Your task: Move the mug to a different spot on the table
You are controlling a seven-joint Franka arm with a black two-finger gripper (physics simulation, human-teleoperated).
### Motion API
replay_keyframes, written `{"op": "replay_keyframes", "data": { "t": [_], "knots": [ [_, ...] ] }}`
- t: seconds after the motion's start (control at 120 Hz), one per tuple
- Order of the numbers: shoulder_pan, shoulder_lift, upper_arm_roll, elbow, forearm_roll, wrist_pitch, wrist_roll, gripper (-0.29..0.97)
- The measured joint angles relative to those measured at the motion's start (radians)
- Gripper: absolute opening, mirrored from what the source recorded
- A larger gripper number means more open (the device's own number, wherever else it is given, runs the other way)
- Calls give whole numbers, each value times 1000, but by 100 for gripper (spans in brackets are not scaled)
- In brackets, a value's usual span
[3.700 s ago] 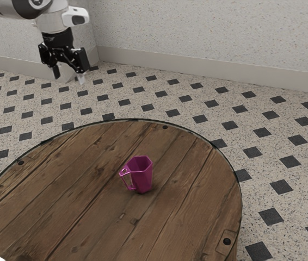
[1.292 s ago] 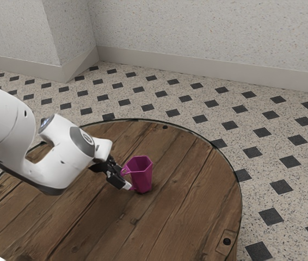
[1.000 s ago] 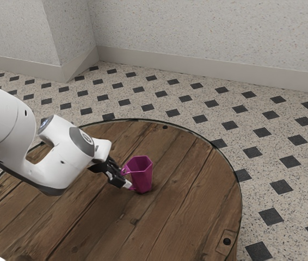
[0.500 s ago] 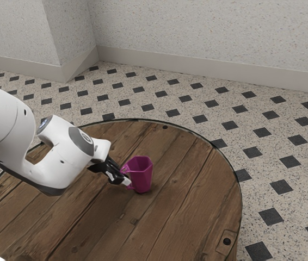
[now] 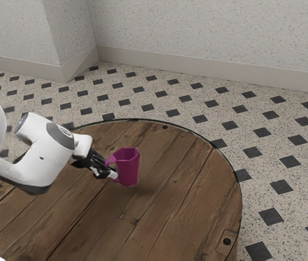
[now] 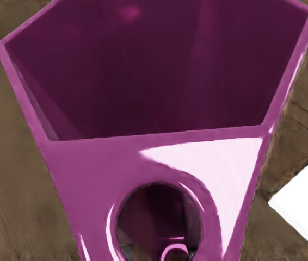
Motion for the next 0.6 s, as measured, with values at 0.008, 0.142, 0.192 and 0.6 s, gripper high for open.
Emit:
{"op": "replay_keyframes", "data": {
  "t": [0.008,0.142,0.192,0.6],
  "knots": [
    [3,-6,0,-5,0,0,3,-9],
    [32,-96,10,-103,-19,8,62,-10],
    [44,-116,13,-129,-36,10,93,-10],
    [69,-81,26,-132,-98,13,311,-10]
  ]
}}
